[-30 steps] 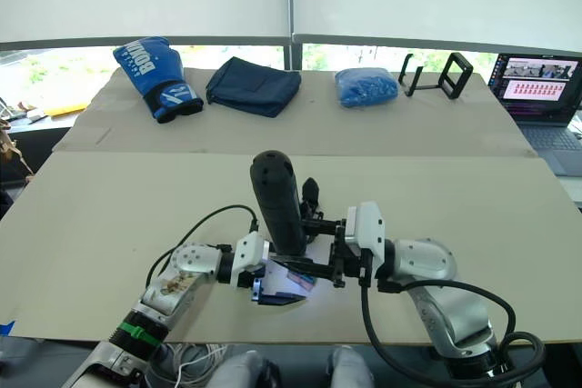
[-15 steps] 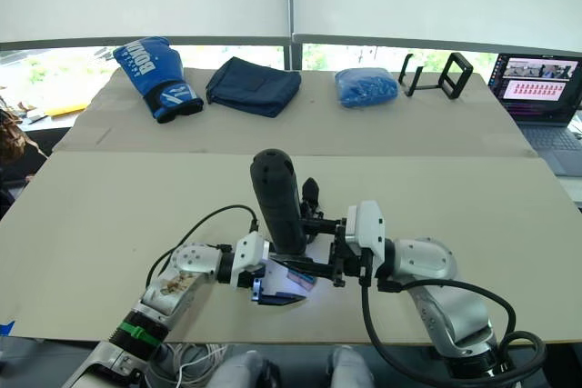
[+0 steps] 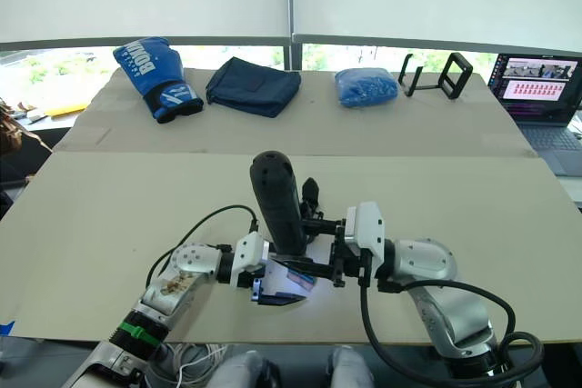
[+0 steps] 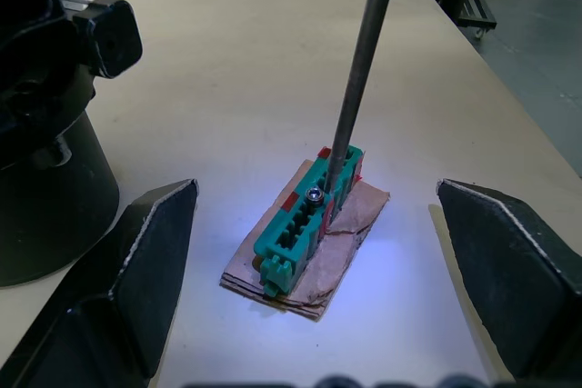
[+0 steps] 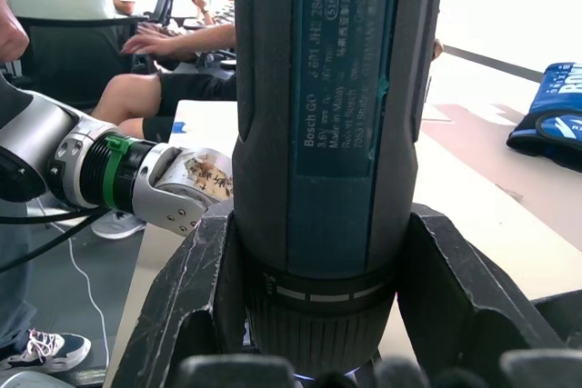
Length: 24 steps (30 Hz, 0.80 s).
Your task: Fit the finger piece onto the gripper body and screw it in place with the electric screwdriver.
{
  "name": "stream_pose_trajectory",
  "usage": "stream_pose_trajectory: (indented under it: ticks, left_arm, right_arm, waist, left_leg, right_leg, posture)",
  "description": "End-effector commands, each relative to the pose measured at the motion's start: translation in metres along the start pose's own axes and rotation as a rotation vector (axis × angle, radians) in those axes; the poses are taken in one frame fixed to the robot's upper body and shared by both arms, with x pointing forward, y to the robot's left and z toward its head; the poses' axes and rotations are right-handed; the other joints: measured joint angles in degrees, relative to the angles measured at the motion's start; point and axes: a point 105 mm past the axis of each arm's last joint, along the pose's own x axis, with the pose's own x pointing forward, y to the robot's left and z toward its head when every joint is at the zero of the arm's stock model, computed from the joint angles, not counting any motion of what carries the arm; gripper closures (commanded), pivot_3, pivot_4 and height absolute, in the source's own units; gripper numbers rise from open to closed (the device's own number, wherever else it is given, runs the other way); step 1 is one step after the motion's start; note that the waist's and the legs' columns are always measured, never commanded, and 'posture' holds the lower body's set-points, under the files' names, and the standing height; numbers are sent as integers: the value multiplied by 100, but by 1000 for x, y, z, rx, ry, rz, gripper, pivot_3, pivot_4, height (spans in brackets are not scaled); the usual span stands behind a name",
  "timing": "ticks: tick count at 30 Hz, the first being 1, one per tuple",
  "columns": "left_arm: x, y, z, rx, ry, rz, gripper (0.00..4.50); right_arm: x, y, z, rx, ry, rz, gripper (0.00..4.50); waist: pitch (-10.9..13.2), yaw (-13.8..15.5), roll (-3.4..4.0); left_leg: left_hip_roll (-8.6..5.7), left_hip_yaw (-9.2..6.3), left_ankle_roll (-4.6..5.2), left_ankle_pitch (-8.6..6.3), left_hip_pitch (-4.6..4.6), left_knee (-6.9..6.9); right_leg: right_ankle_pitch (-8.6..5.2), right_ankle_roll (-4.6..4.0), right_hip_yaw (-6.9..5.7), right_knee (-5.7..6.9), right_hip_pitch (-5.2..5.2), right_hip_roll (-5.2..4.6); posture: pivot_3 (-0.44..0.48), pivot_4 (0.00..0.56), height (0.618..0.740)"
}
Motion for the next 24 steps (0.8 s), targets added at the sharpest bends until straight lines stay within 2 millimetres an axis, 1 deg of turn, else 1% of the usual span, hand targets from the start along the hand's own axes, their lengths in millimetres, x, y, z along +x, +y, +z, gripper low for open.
stream_pose_trajectory:
  ticks: [1,24]
  left_arm:
    - [5,-8,-10,-40,15,-28,62]
    - [5,-9,-14,-44,16,-23,62]
  right_arm:
    - [-1,-3,15,-72,-54,-14,2593]
    - [0,-5,14,-68,-56,-18,2593]
  waist:
    - [0,0,0]
    - [-1,1,1]
  left_leg:
    - [0,0,0,0,0,0]
    - [0,-1,1,-1,4,0]
  right_leg:
    - [0,0,0,0,0,0]
    - [0,0,0,0,4,-2]
  posture:
    - [0,150,740]
    - [0,150,740]
